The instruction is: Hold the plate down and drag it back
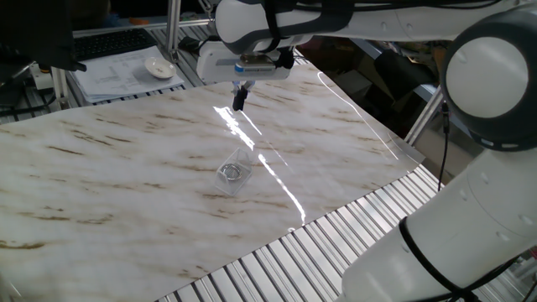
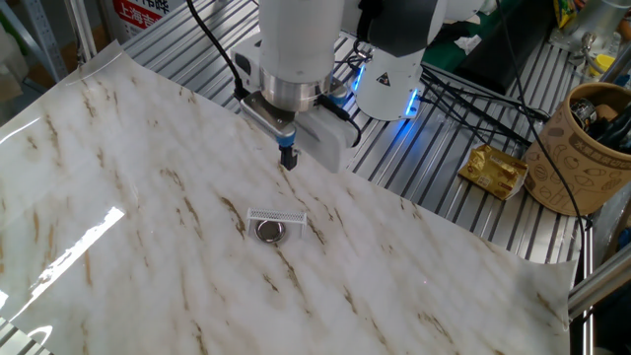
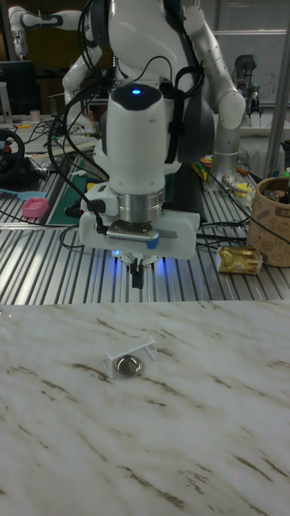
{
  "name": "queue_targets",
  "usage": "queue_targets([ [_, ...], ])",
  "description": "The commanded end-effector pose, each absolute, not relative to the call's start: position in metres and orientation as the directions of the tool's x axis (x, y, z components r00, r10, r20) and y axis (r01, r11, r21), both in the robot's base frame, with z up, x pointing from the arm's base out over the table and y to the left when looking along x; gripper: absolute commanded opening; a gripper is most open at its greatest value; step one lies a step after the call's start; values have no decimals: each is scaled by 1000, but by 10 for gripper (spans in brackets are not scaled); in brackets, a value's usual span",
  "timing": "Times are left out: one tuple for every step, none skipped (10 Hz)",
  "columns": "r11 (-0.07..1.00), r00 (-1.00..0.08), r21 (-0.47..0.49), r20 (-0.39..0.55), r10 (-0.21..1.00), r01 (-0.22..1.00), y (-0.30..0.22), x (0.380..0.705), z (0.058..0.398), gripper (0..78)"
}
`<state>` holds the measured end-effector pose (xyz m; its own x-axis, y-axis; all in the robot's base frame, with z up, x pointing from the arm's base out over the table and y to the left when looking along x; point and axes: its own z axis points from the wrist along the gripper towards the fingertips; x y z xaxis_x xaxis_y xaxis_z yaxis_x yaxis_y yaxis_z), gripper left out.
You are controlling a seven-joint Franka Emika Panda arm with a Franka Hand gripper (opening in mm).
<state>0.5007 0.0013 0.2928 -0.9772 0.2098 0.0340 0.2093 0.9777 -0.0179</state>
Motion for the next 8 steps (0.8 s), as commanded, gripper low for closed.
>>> queue_targets([
  [976,-976,-17,28,215,215,4,504,285,0],
  [976,-976,-18,28,216,216,5,507,281,0],
  [975,-975,-22,25,223,222,5,510,279,0],
  [975,-974,-22,24,223,223,5,511,279,0],
  [972,-971,-24,26,236,236,5,517,276,0],
  [971,-971,-21,27,240,239,6,523,272,0],
  [971,-970,-22,24,241,240,6,525,270,0],
  [967,-967,-24,24,252,252,6,532,267,0],
])
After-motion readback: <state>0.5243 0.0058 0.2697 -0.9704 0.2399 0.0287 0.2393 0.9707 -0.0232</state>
